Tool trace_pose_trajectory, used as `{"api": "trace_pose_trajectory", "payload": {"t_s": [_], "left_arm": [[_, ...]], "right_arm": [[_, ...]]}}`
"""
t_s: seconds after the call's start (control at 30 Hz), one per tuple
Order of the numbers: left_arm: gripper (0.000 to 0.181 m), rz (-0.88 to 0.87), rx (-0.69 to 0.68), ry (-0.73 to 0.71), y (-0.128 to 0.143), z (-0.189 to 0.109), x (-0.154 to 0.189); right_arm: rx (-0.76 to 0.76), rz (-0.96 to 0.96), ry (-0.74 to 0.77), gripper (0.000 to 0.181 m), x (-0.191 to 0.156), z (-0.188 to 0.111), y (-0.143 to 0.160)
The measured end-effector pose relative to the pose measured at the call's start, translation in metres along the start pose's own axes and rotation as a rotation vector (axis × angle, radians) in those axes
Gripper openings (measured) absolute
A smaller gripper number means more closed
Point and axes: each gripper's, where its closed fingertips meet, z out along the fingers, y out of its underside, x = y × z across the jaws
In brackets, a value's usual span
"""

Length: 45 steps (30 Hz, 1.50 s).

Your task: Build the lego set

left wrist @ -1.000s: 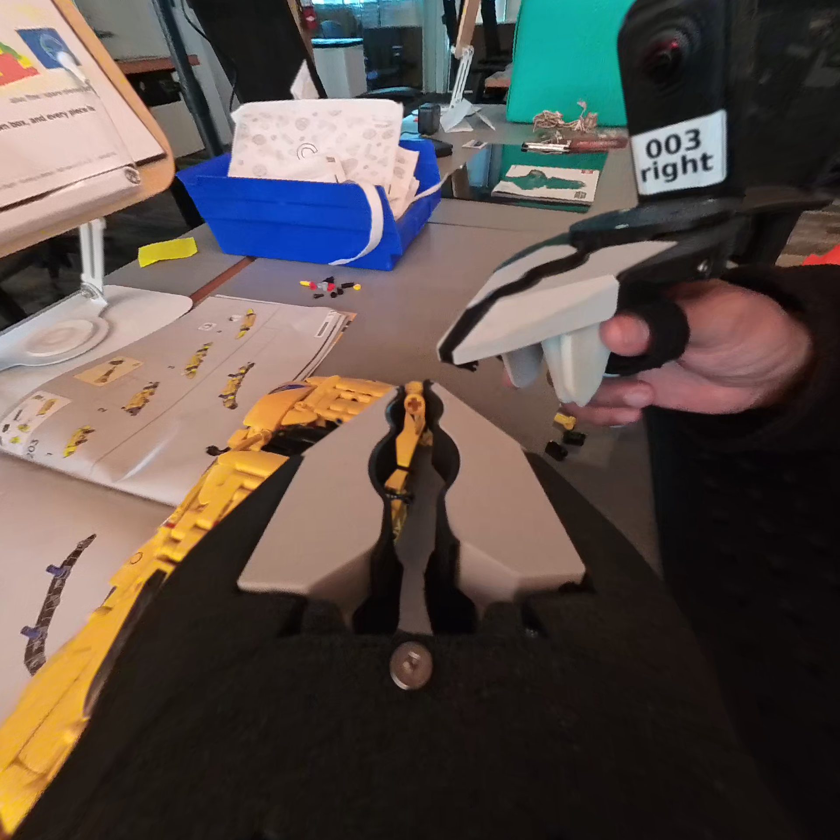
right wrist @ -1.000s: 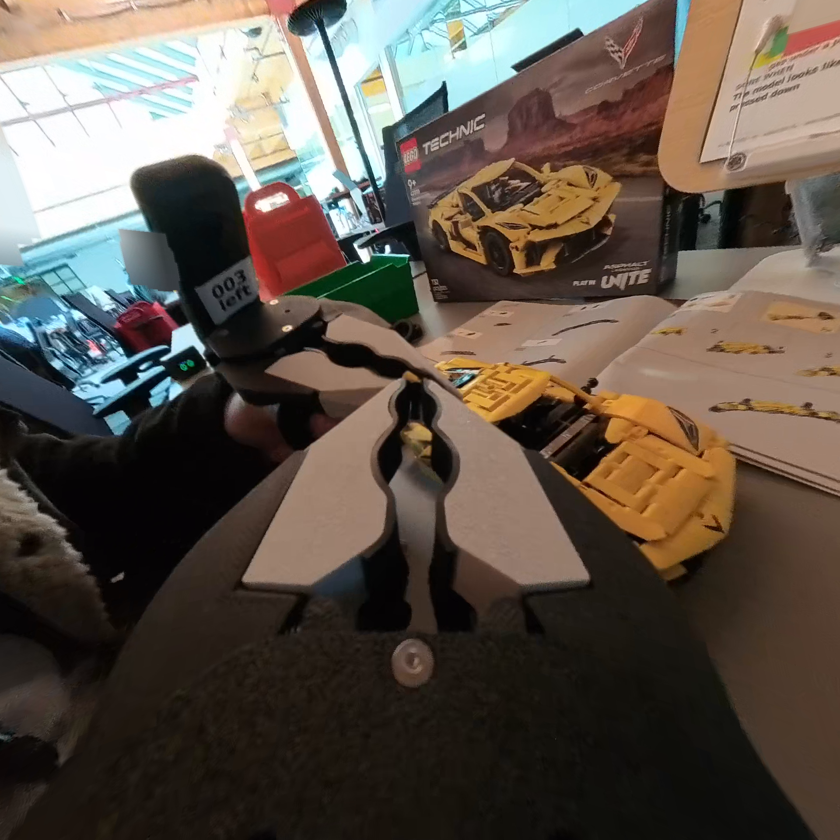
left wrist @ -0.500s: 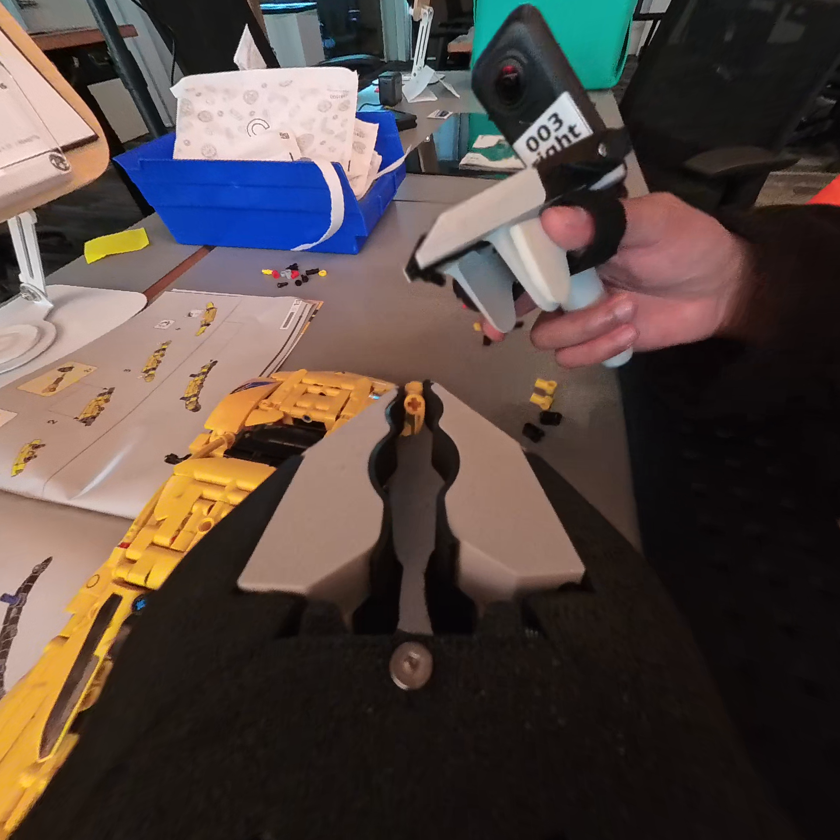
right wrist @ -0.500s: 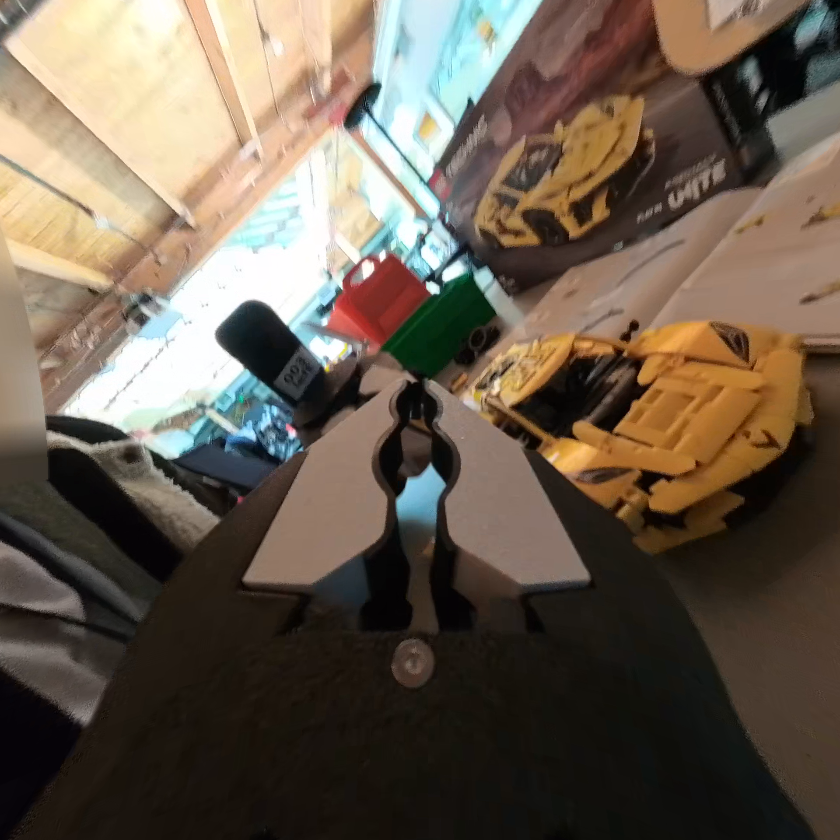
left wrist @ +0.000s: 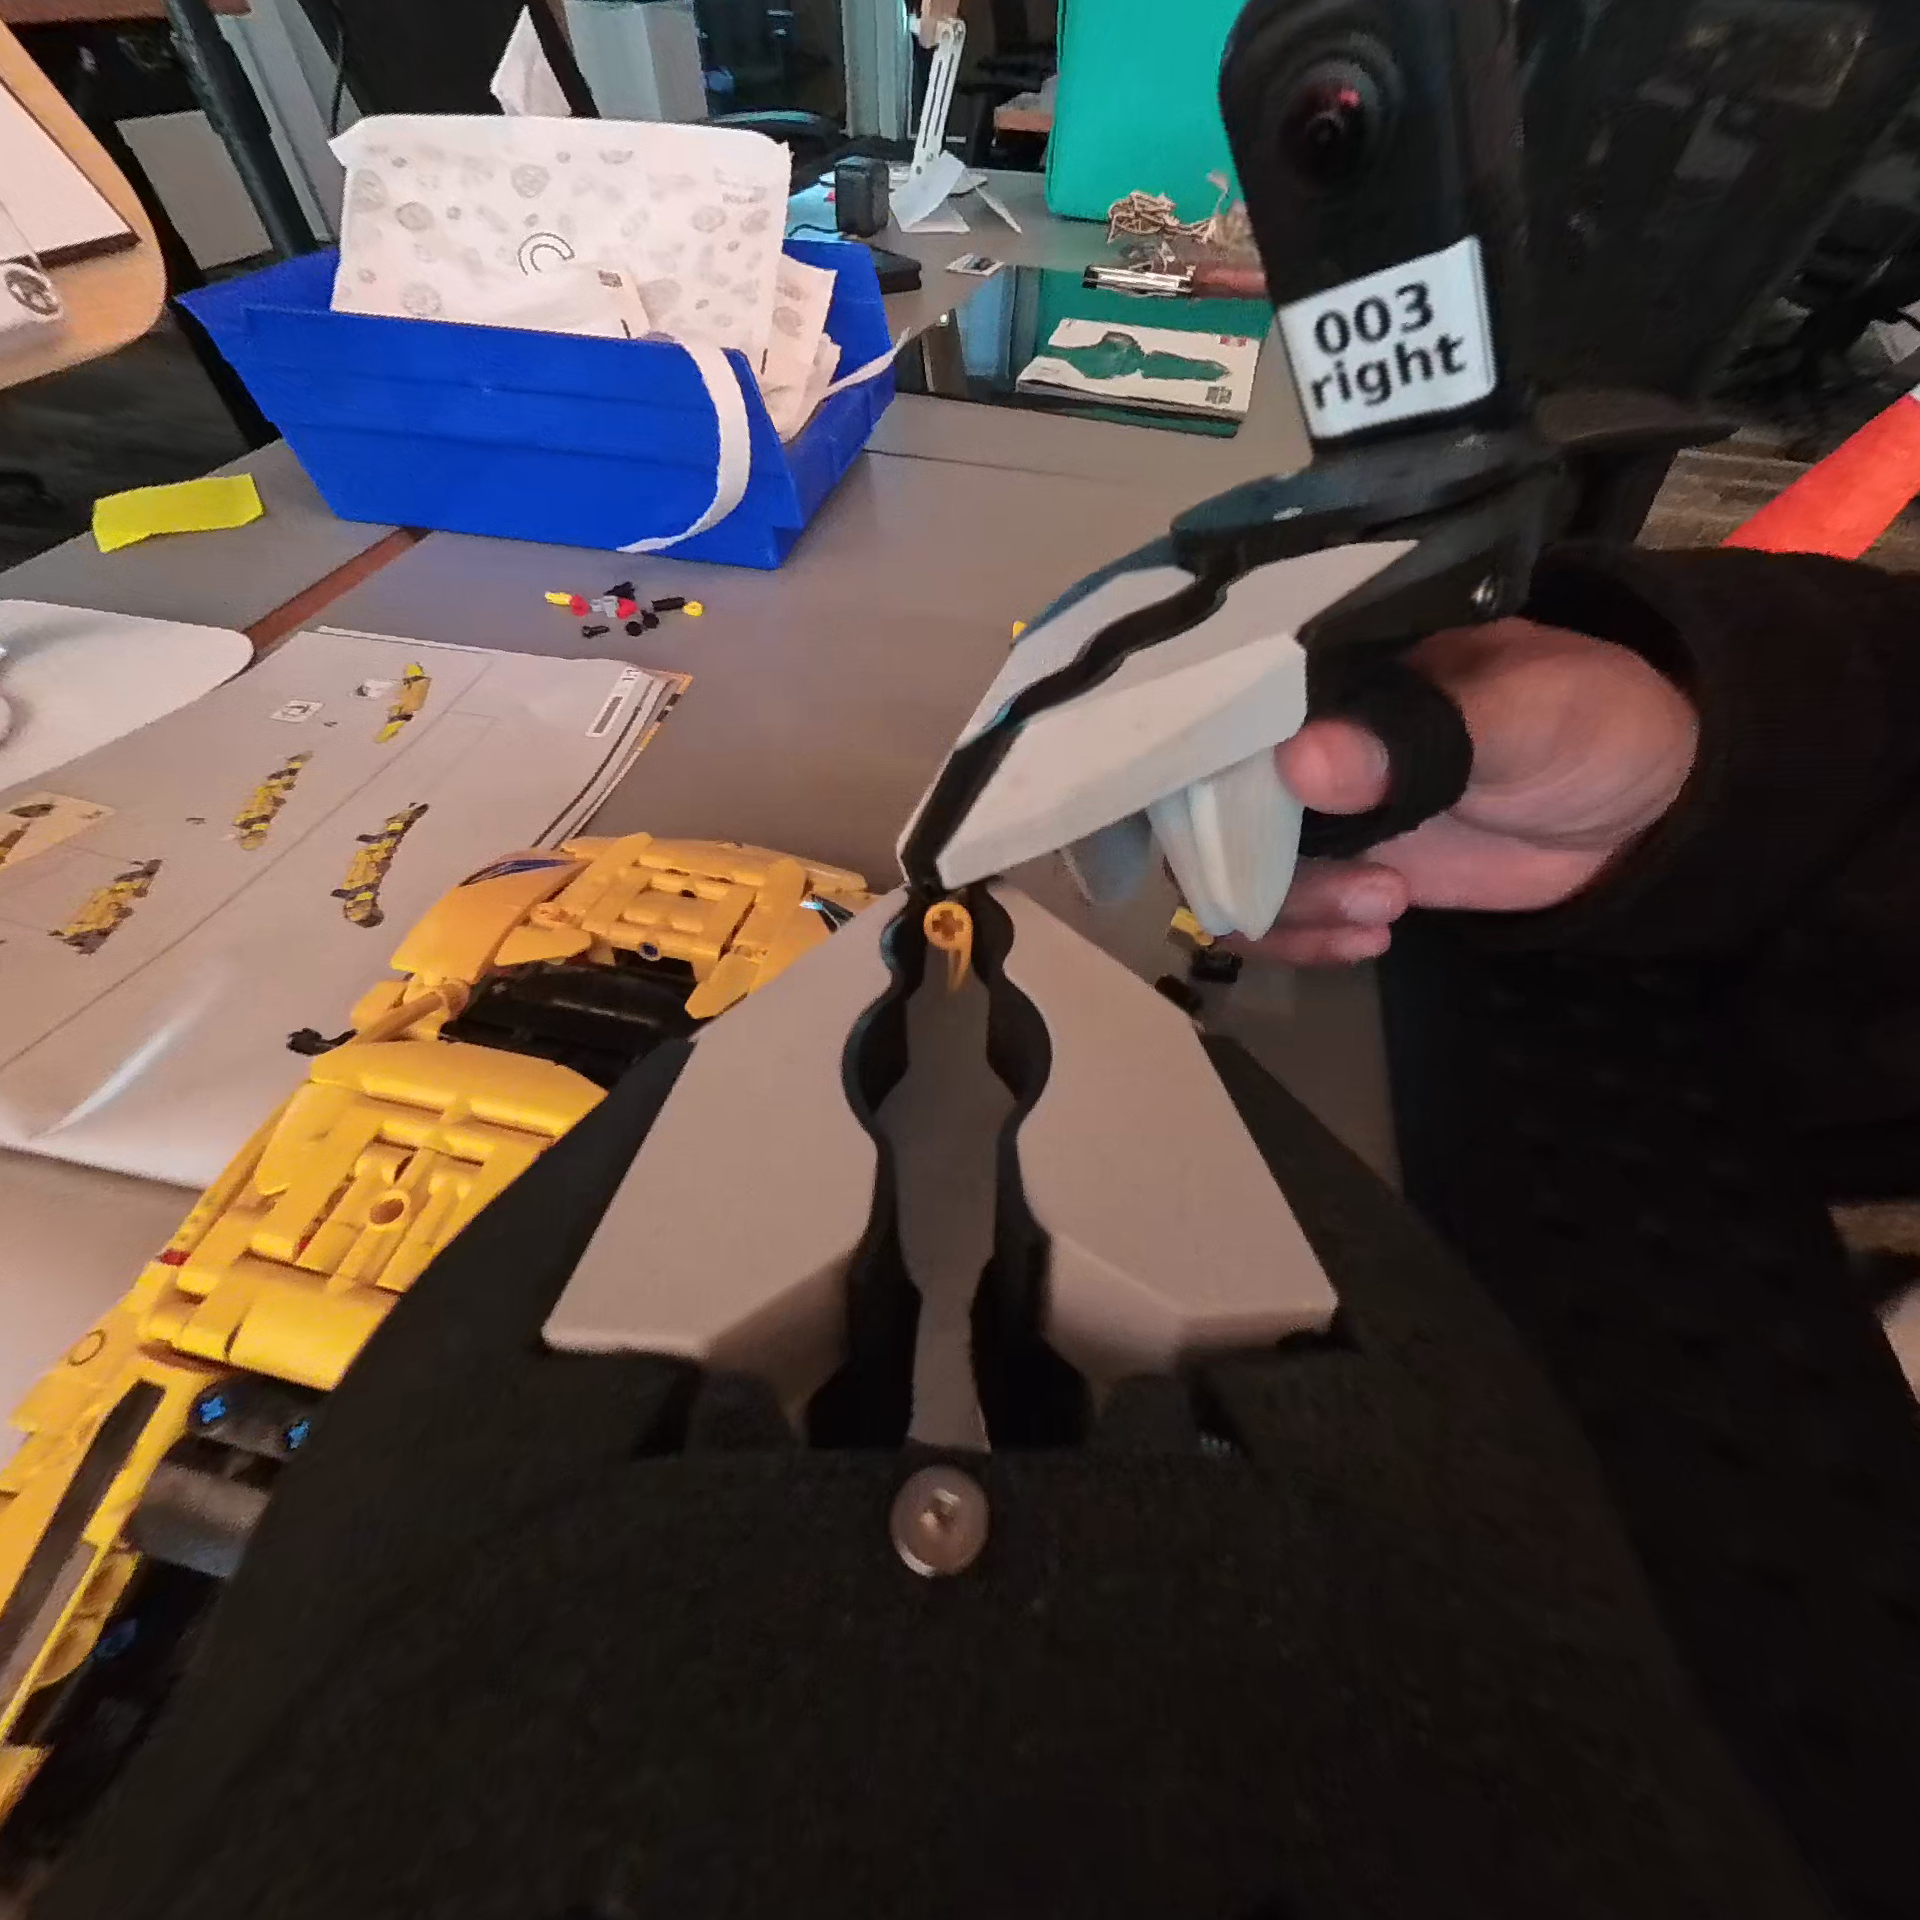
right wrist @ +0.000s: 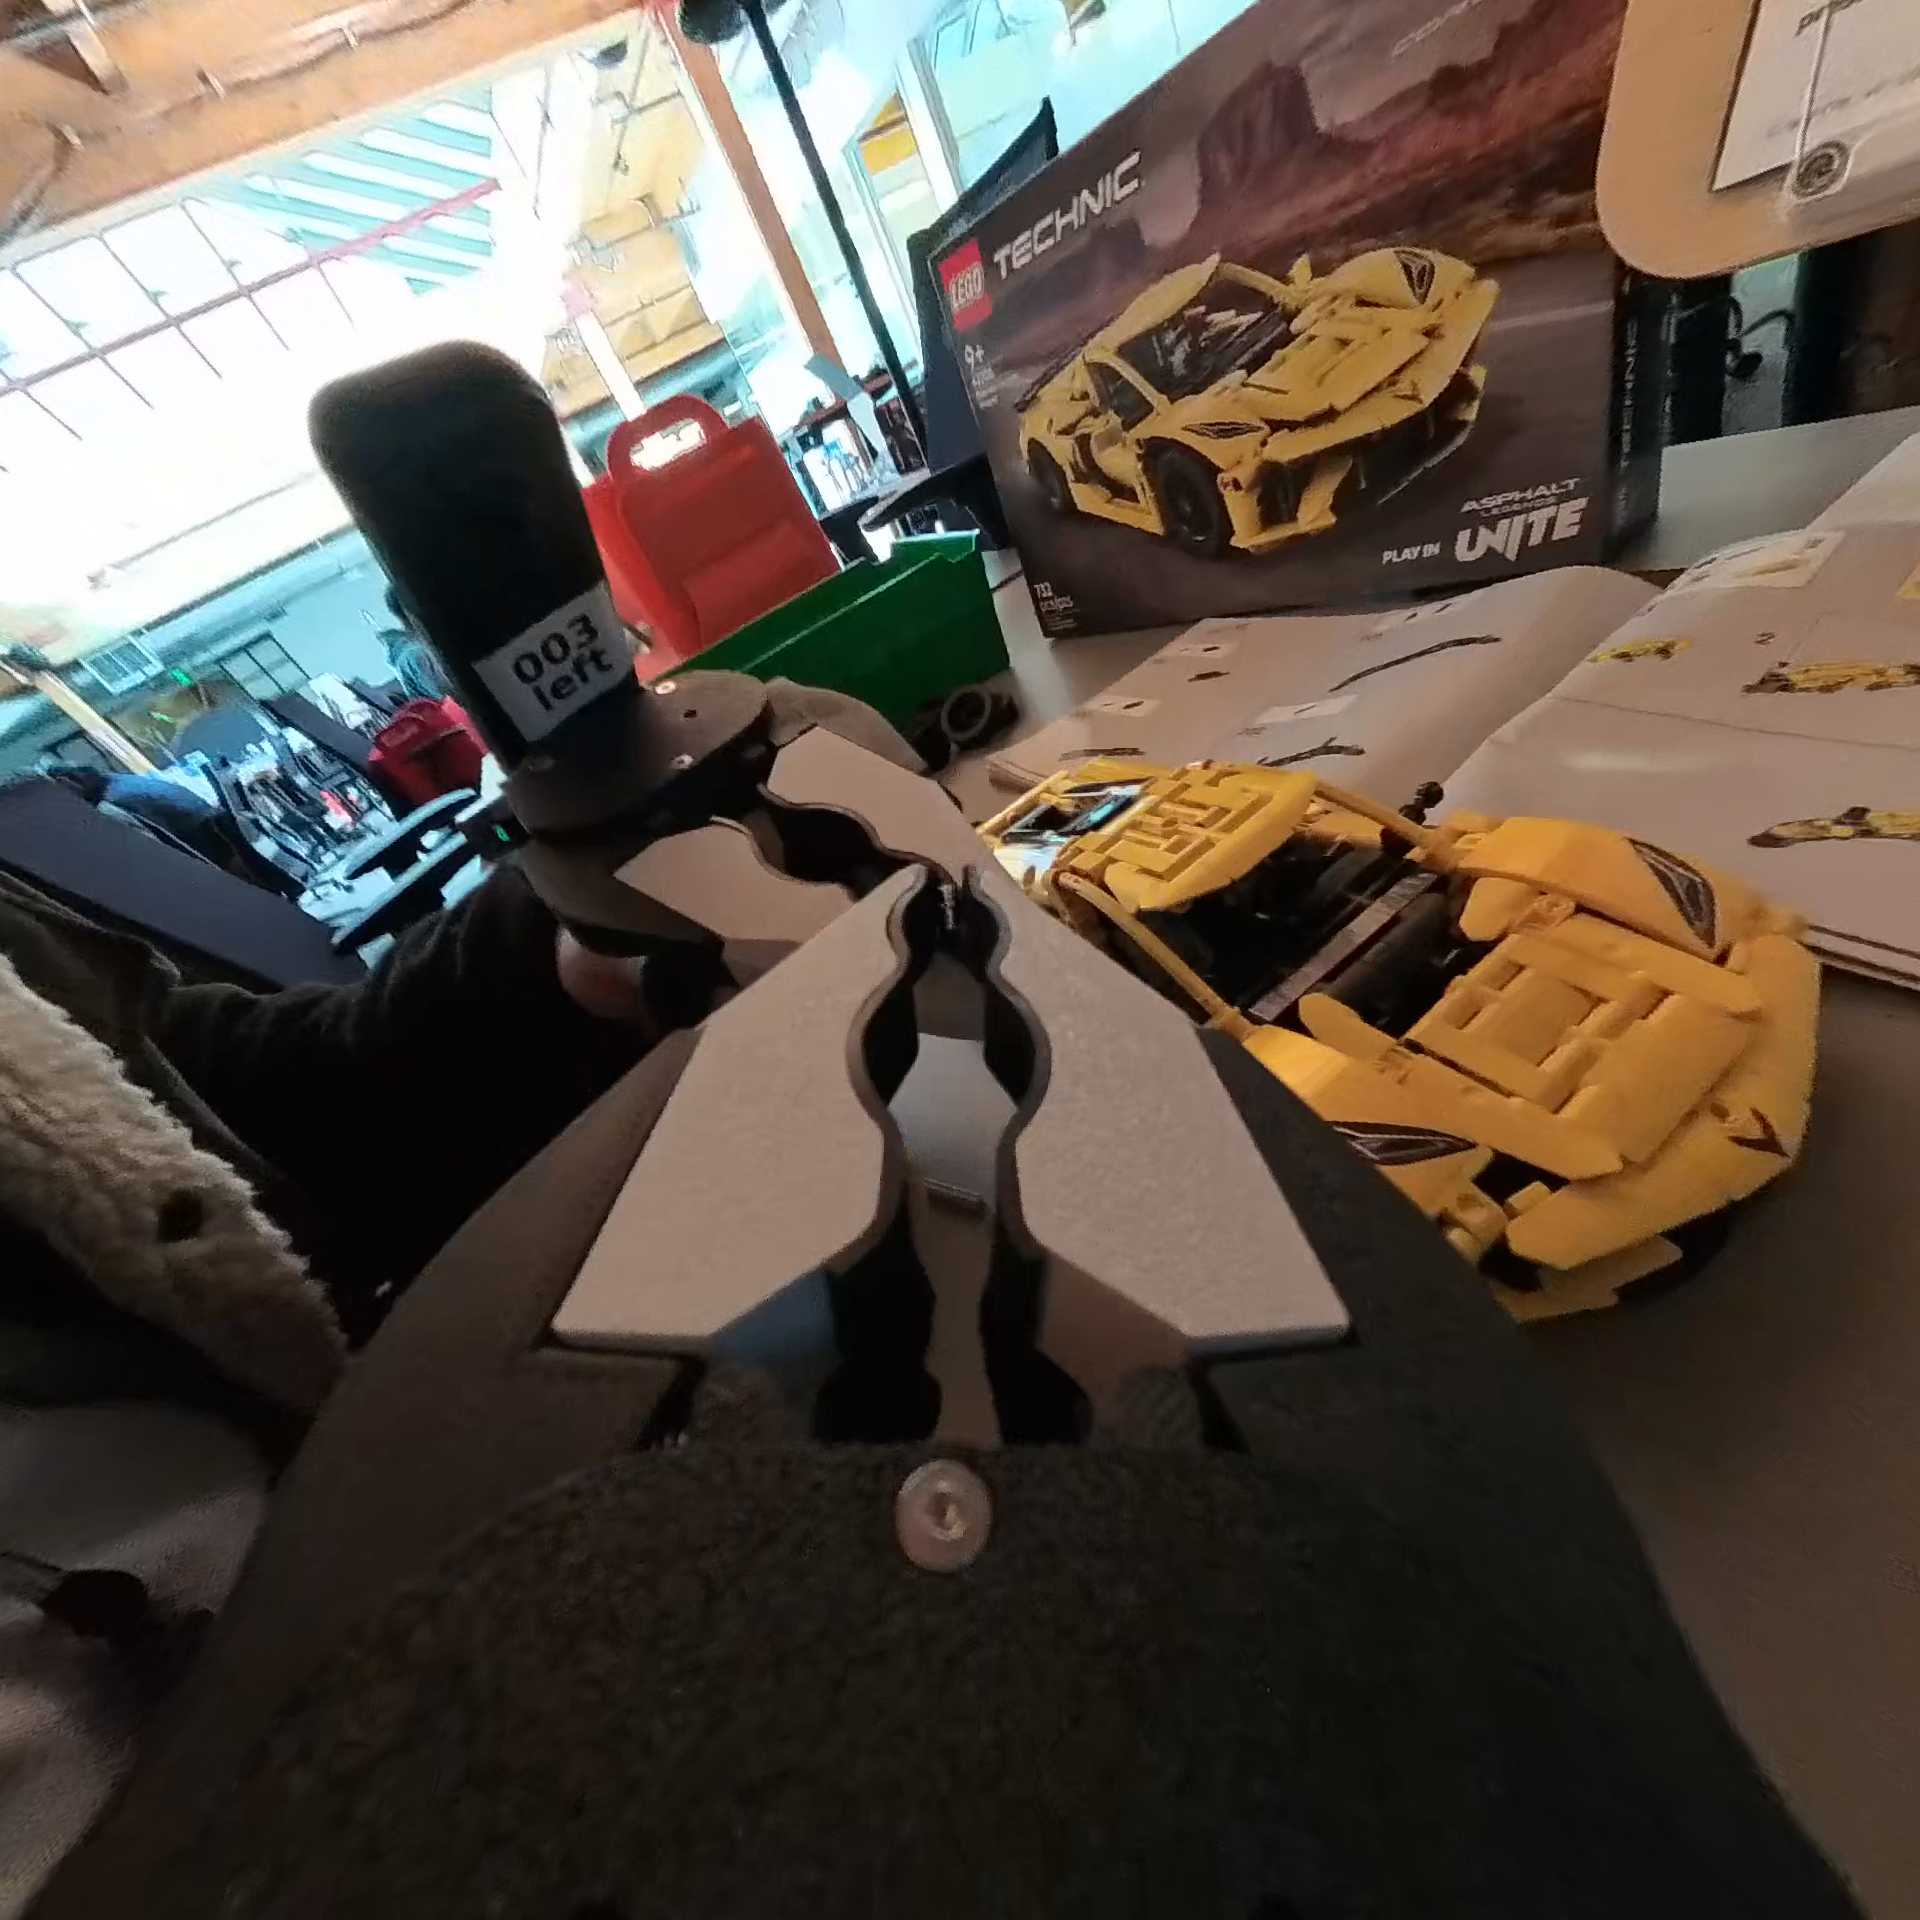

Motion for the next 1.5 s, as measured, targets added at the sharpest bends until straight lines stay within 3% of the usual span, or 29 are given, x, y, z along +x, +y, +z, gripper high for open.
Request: {"api": "trace_pose_trajectory", "payload": {"t_s": [0.17,0.5,0.7,0.87,1.03,1.17,1.27,1.5], "left_arm": [[0.007,0.099,-0.014,-0.039,0.001,0.001,0.001],[0.007,-0.133,0.152,0.112,-0.023,-0.008,0.009],[0.007,-0.126,0.179,0.121,-0.028,-0.011,0.01],[0.007,-0.108,0.169,0.103,-0.025,-0.012,0.007],[0.007,-0.048,0.112,-0.028,-0.017,-0.023,-0.024],[0.007,-0.052,0.123,-0.111,-0.019,-0.035,-0.045],[0.007,-0.036,0.123,-0.17,-0.018,-0.044,-0.059],[0.007,-0.06,0.121,-0.179,-0.014,-0.042,-0.064]], "right_arm": [[-0.075,-0.051,-0.014,0.005,-0.002,-0.002,0.003],[-0.032,-0.008,-0.105,0.017,-0.014,-0.007,-0.014],[-0.027,-0.062,-0.099,0.02,-0.012,-0.016,-0.021],[-0.081,-0.109,-0.077,0.015,-0.007,-0.019,-0.014],[-0.048,-0.158,0.054,0.015,0.024,-0.054,-0.038],[-0.289,-0.308,0.224,0.018,0.06,-0.084,-0.004],[-0.433,-0.293,0.227,0.021,0.066,-0.094,0.026],[-0.647,-0.422,0.171,0.026,0.049,-0.053,0.089]]}}
